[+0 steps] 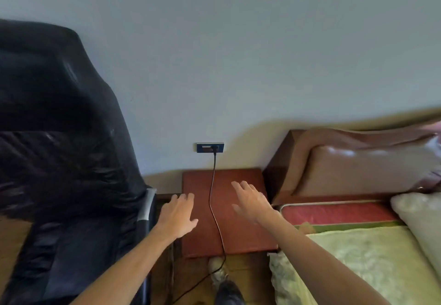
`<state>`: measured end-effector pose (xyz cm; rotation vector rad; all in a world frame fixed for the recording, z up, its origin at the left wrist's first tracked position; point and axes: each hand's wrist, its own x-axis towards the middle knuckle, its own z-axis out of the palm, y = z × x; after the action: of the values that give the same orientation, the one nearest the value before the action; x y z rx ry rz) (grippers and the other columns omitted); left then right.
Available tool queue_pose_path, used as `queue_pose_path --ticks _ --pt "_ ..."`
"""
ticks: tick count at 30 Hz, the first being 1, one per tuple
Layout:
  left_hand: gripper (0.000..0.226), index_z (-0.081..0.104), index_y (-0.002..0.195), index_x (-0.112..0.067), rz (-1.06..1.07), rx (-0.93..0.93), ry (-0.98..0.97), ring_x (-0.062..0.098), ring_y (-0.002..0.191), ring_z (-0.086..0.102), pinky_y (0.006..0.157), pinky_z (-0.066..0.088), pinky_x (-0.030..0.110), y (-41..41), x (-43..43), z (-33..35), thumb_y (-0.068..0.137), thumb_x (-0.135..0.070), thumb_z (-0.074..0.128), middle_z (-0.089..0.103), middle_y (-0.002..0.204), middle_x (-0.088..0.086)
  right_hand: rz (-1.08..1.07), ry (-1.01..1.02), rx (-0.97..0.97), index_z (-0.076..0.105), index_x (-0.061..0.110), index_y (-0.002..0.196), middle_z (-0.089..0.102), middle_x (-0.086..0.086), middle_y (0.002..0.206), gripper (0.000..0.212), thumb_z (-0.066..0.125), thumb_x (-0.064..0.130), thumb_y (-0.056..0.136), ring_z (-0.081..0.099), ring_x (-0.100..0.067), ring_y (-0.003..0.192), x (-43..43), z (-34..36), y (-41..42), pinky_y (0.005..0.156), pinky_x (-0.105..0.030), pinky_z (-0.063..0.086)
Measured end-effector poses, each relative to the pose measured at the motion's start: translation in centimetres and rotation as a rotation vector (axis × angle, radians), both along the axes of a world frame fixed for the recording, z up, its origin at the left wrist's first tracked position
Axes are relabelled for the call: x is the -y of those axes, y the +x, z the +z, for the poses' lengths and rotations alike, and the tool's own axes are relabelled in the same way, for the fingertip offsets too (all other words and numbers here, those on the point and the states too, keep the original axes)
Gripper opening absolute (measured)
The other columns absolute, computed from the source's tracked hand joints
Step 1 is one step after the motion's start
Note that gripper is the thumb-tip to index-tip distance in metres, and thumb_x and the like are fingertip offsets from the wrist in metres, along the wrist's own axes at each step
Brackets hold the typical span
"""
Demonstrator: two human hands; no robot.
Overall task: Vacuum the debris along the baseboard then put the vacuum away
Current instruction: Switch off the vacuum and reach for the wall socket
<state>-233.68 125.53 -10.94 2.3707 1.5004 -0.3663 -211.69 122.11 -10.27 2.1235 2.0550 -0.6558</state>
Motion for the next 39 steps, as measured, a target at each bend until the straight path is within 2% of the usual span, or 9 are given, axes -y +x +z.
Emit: queue_pose_path --ticks 8,14,16,20,22,24,27,32,39 --pt "0.062 0.038 0.136 -0.015 0.096 0.017 -0.164 0.023 0.117 0.052 0.086 0.054 0.036 5.3 -7.9 -7.7 0.089 -0.047 0.062 0.056 0.126 0.003 -0.224 -0.012 -0.285 0.033 0.014 0.143 0.046 -0.011 0.134 0.057 0.056 0.029 0.092 0.045 -0.033 0.124 -13.5 -8.1 2.6 0.096 -0.043 0.044" --pt "0.062 0.038 0.141 -0.022 0.366 0.297 -0.310 0.017 0.119 0.056 0.096 0.050 0.032 8.3 -10.7 -14.9 0.089 -0.044 0.064 0.058 0.126 -0.001 -0.538 0.146 -0.579 0.045 0.012 0.132 0.056 -0.010 0.118 0.045 0.061 0.025 0.092 0.057 -0.027 0.104 -19.7 -14.6 0.9 0.089 -0.035 0.045" --pt "0.054 0.048 0.136 -0.021 0.474 0.433 -0.329 0.013 0.105 0.062 0.091 0.052 0.029 9.0 -10.7 -16.6 0.089 -0.039 0.066 0.062 0.115 -0.003 -0.620 0.231 -0.656 0.050 0.014 0.120 0.062 -0.006 0.107 0.035 0.064 0.025 0.089 0.061 -0.021 0.090 -20.7 -16.3 -0.1 0.081 -0.031 0.049" --pt "0.012 0.064 0.100 -0.021 0.627 0.660 -0.318 0.003 0.069 0.067 0.062 0.054 0.019 10.0 -10.1 -18.3 0.089 -0.022 0.069 0.065 0.077 -0.012 -0.795 0.373 -0.770 0.053 0.012 0.101 0.066 0.002 0.086 0.020 0.068 0.017 0.087 0.060 -0.005 0.069 -21.8 -17.8 -1.4 0.062 -0.006 0.039" --pt "0.018 0.061 0.086 -0.032 0.664 0.731 -0.318 0.003 0.065 0.068 0.058 0.054 0.017 10.4 -9.9 -18.3 0.090 -0.016 0.068 0.067 0.071 -0.009 -0.860 0.426 -0.792 0.053 0.013 0.091 0.066 0.003 0.078 0.016 0.069 0.015 0.087 0.059 -0.001 0.065 -22.2 -18.1 -1.7 0.060 -0.008 0.040" --pt "0.029 0.058 0.083 -0.037 0.676 0.776 -0.328 0.007 0.063 0.069 0.057 0.053 0.014 10.5 -9.7 -18.5 0.090 -0.011 0.068 0.070 0.071 -0.003 -0.917 0.451 -0.805 0.053 0.013 0.087 0.065 0.005 0.072 0.017 0.069 0.017 0.086 0.059 -0.005 0.062 -22.6 -18.5 -2.1 0.060 -0.020 0.045" --pt "0.011 0.068 0.090 -0.019 0.715 0.842 -0.348 0.008 0.062 0.069 0.059 0.052 0.012 10.5 -9.4 -18.9 0.089 -0.008 0.069 0.071 0.073 -0.003 -0.984 0.459 -0.834 0.052 0.010 0.083 0.060 0.003 0.063 0.020 0.070 0.018 0.086 0.055 -0.016 0.056 -22.8 -19.1 -2.6 0.057 -0.031 0.045" --pt "0.006 0.071 0.090 -0.013 0.755 0.883 -0.350 0.010 0.060 0.068 0.057 0.053 0.017 10.5 -9.1 -19.9 0.089 -0.007 0.068 0.070 0.070 -0.003 -1.016 0.490 -0.853 0.050 0.012 0.077 0.055 0.005 0.057 0.022 0.070 0.015 0.086 0.048 -0.012 0.052 -22.6 -19.6 -2.8 0.051 -0.017 0.038" --pt "0.022 0.065 0.076 -0.023 0.802 0.919 -0.350 0.006 0.061 0.068 0.056 0.060 0.027 10.8 -8.9 -19.8 0.088 -0.005 0.070 0.069 0.068 -0.003 -1.004 0.531 -0.833 0.052 0.013 0.076 0.053 0.009 0.054 0.021 0.071 0.017 0.085 0.048 -0.010 0.052 -22.4 -19.7 -3.0 0.053 -0.021 0.040"
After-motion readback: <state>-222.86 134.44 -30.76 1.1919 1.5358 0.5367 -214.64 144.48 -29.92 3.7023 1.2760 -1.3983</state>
